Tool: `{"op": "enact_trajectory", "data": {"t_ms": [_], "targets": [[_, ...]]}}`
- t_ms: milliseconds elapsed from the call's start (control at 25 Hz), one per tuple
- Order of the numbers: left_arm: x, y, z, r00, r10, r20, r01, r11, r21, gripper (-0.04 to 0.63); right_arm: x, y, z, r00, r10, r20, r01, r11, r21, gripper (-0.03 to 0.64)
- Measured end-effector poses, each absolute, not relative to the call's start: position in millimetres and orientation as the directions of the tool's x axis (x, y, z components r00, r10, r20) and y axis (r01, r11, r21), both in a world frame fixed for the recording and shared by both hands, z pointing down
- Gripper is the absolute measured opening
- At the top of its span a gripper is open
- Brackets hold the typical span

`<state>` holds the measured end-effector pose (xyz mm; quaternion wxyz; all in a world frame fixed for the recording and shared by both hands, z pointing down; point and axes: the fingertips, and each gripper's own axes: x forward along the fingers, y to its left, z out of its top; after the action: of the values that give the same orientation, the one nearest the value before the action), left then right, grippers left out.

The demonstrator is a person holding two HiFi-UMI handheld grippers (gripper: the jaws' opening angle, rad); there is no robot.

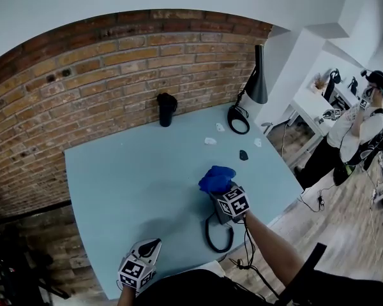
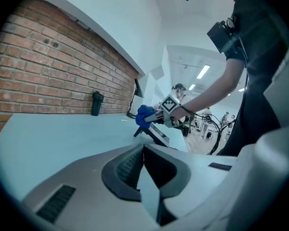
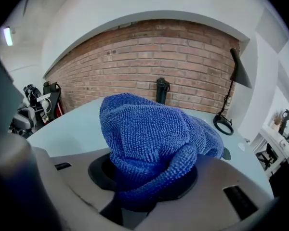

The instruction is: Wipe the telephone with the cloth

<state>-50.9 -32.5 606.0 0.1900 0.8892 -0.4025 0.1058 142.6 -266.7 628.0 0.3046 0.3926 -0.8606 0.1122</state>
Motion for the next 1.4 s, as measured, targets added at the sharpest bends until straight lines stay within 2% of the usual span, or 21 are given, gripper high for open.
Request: {"op": "enact_trajectory", "data": {"t_ms": [80,200,400,640,1400], "targets": [[-55.4,-35.3,606.7,0.642,-0.692,0.331,-0.766,-0.594,0.243,0.000,145.2,-270.7,641.2,-0.490,-0.596,0.636,-0.768,0.640,0.009,0.175],[-61.6,-35.5,607.7,0.632,-0.698,0.337,-0.775,-0.581,0.249,0.000,146.9,-270.8,644.2,-0.516,-0.608,0.603,-0.791,0.609,-0.064,0.175],[-60.3,-35.0,611.4,0.641,-0.683,0.351,-0.767,-0.587,0.258,0.000,146.6,-270.3,644.2,-0.551,-0.590,0.590,-0.768,0.635,-0.082,0.175],[-53.7,-33.6,614.5,0.655,-0.669,0.351,-0.754,-0.605,0.256,0.000,150.2,-266.1,644.1,-0.542,-0.636,0.549,-0.804,0.582,-0.120,0.175],[-50.3,-32.4,615.8,0.665,-0.651,0.366,-0.745,-0.610,0.269,0.000,159.1,-245.7,654.9,-0.534,-0.633,0.560,-0.807,0.580,-0.114,0.175]]}}
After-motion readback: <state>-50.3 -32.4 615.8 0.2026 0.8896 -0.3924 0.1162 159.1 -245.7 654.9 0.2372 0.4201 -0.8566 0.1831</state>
